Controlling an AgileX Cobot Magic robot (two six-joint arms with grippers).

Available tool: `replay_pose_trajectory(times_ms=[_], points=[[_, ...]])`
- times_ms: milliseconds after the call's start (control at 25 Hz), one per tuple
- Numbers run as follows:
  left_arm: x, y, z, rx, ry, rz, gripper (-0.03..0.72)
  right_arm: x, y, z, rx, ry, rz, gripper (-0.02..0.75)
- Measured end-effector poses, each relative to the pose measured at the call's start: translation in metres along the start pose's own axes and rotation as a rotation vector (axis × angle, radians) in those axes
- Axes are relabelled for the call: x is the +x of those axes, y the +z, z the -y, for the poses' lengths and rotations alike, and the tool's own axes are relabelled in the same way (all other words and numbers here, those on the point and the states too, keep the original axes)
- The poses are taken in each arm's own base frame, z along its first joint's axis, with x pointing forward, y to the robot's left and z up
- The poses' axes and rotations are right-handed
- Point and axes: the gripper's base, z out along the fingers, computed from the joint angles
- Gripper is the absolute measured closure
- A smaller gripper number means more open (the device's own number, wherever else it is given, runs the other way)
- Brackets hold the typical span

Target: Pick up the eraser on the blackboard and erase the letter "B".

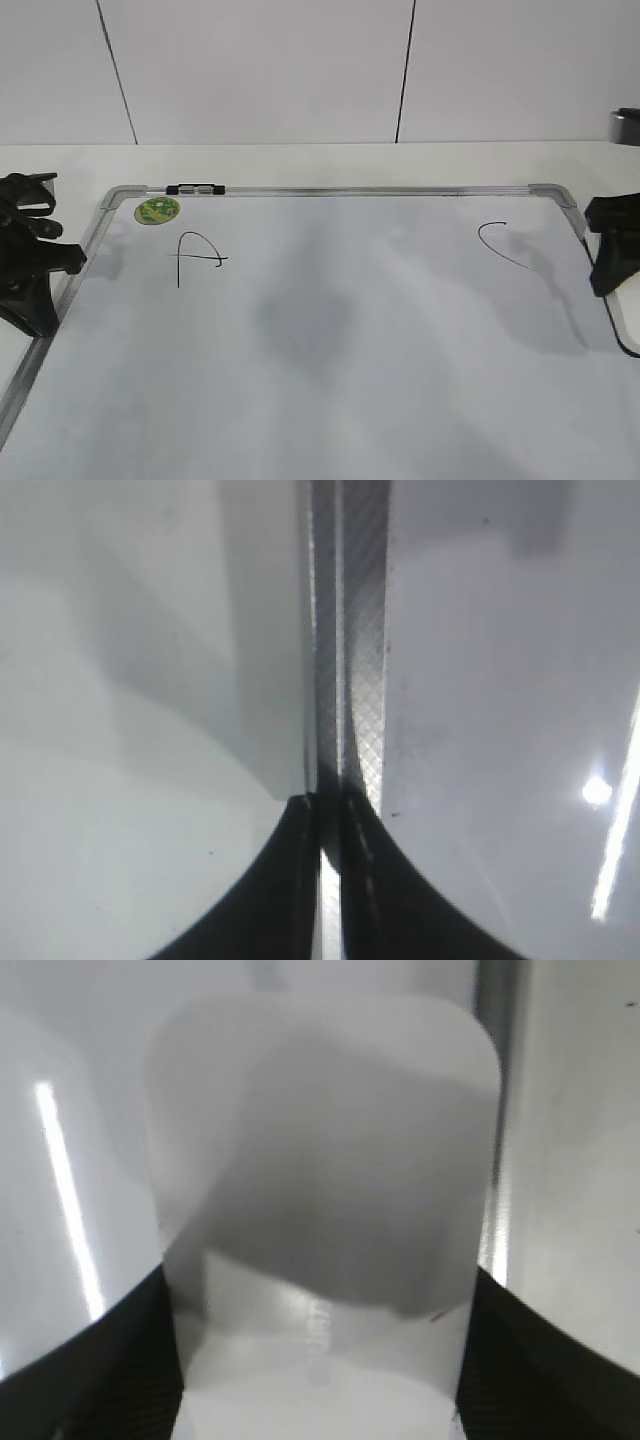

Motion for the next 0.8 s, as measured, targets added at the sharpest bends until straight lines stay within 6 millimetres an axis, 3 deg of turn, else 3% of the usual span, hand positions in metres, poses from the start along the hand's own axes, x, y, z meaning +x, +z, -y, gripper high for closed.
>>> replay_pose_trajectory(times_ms=[200,360,560,800], points=[[0.0,0.0,0.0,0.0,0.0,-0.002,0.669,-0.003,-0.001,0.022,0.013,0.016,0.011,0.205],[0.0,0.0,0.0,0.002,-0.001,-0.002,0.668,-0.006,0.002,0.022,0.011,-0.026,0.014,0.205],[0.0,0.0,0.0,0.002,-0.001,-0.002,0.668,-0.015,0.029,0.023,0.013,-0.052,-0.063,0.205],[0.0,0.0,0.0,0.002,-0.001,-0.002,0.669,-0.028,0.04,0.022,0.012,-0.085,-0.076,0.205]])
